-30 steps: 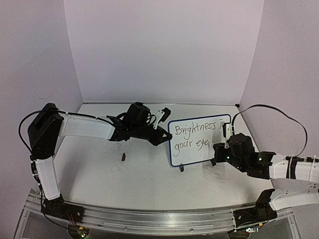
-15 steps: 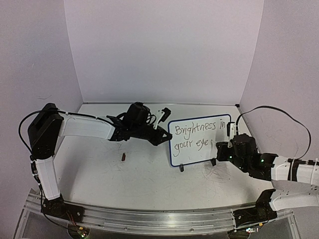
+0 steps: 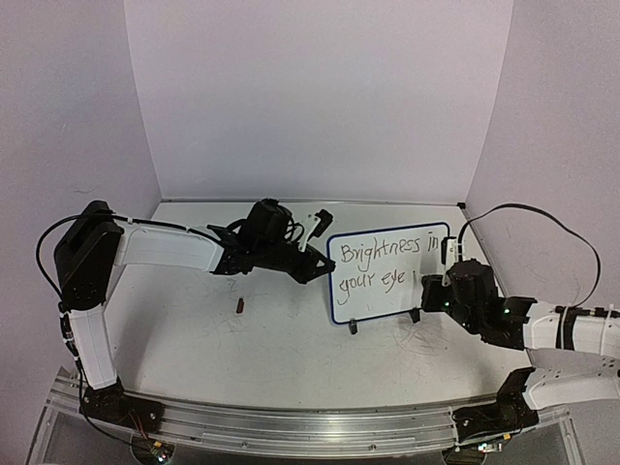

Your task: Write a sentence on the whiteboard

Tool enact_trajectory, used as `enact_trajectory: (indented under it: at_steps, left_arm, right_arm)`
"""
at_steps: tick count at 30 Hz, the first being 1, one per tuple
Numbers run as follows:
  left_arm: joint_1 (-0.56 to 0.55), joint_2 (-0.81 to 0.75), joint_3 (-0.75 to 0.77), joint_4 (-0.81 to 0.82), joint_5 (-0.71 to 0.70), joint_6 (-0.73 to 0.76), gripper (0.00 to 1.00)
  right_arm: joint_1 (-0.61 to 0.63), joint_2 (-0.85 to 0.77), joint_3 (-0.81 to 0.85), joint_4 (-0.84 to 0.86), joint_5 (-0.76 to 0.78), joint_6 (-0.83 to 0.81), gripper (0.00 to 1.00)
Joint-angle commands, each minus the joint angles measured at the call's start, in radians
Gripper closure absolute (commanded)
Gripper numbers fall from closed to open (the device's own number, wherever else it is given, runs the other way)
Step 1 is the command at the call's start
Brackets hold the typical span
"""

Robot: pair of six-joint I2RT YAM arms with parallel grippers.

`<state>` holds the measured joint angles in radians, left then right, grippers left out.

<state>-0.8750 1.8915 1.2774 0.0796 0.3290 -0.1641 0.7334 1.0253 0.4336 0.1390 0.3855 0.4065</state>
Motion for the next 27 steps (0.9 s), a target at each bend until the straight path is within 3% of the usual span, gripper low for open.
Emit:
enact_trajectory:
  at_steps: [1, 27]
  left_arm:
    - [0.002, 0.033, 0.002, -0.127, -0.114, 0.071, 1.0]
    - [-0.002, 0.04, 0.01, -0.129, -0.122, 0.074, 1.0]
  right_arm:
    - [-0.005, 0.011, 0.046, 0.052, 0.027, -0.018, 1.0]
    - [-0.005, 0.026, 0.022, 0.003, -0.068, 0.003, 1.0]
